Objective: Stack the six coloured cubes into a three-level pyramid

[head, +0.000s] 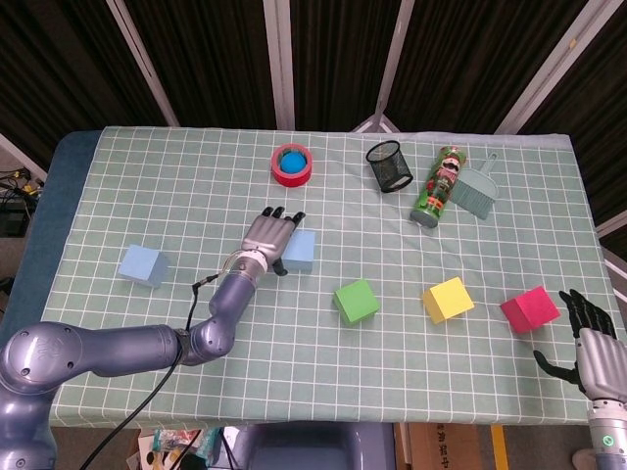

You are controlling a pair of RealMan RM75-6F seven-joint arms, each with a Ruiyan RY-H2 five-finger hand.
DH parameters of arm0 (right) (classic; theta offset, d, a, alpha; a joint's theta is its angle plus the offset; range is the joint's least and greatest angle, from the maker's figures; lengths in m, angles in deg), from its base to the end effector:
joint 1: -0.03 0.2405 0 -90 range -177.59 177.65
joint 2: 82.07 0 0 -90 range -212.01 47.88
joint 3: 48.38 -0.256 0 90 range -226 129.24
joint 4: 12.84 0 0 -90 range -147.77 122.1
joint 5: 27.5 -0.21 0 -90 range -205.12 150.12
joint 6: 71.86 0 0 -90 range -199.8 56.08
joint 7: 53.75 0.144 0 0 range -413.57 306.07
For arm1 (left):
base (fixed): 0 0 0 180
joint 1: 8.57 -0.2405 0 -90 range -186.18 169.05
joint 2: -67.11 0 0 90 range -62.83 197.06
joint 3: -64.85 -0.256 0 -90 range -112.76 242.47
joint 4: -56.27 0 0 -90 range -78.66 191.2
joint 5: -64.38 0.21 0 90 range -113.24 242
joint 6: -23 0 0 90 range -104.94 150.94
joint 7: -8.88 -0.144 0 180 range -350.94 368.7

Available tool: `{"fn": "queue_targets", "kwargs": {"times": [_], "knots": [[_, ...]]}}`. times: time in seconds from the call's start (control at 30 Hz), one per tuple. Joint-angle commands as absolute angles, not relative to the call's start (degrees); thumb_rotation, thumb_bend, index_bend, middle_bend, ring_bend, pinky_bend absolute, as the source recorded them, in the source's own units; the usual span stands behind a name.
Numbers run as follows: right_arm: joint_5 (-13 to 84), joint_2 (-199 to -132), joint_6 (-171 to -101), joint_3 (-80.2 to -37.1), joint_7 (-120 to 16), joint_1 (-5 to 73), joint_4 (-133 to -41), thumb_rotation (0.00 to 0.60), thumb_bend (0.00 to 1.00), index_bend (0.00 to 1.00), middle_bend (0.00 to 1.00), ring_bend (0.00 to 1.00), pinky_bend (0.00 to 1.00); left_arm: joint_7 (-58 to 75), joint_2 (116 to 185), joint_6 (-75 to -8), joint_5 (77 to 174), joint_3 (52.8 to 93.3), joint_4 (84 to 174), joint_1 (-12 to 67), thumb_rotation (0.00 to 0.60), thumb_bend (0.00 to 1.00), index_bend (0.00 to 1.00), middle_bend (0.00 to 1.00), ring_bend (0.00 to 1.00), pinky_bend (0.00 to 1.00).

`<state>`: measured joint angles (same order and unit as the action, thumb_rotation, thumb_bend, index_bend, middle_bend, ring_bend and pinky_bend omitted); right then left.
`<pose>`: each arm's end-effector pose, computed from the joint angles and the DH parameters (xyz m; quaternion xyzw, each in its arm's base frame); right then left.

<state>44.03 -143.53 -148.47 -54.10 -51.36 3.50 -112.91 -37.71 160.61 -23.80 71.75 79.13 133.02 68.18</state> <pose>-0.3271 -0.1770 0.1588 0.5019 -0.5178 0.3528 0.5962 -0.0151 0.4188 -0.0498 -0.7635 -0.4171 -0.2454 0.4277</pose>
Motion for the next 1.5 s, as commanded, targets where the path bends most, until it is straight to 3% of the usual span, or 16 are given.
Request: {"fn": "queue_targets", "kwargs": {"times": [0.03,0.73,1.0,1.3,1.5], "knots": [[43.99,-143.51,-148.46,-54.11,-51.32,3.49,-112.86,0.600,0.27,0.00,0.00,0.00,0.00,-37.49,160.43,-23.81,71.79,78.87,133.25,68.14,0.600,0.15,0.00,0.20,0.02,0.00],[43.99,-143.42,-148.27,-54.11,-51.23,3.55,-112.91,0.600,0.27,0.00,0.00,0.00,0.00,-36.46,159.92,-24.27,71.90,77.44,133.93,68.58,0.600,0.15,0.00,0.20,0.02,0.00],[43.95,-143.42,-148.14,-54.04,-51.44,3.59,-112.95,0.600,0.27,0.00,0.00,0.00,0.00,-34.12,158.52,-25.22,73.35,78.52,135.62,67.81,0.600,0.15,0.00,0.08,0.02,0.00],[43.79,-143.50,-148.36,-54.10,-51.78,3.54,-112.88,0.600,0.27,0.00,0.00,0.00,0.00,-26.77,151.54,-32.52,82.92,81.82,144.65,62.97,0.600,0.15,0.00,0.05,0.02,0.00],[43.56,-143.36,-148.86,-54.22,-52.49,3.39,-112.97,0.600,0.27,0.00,0.00,0.00,0.00,-20.98,145.56,-40.85,92.71,79.38,154.77,54.89,0.600,0.15,0.00,0.04,0.02,0.00]]}}
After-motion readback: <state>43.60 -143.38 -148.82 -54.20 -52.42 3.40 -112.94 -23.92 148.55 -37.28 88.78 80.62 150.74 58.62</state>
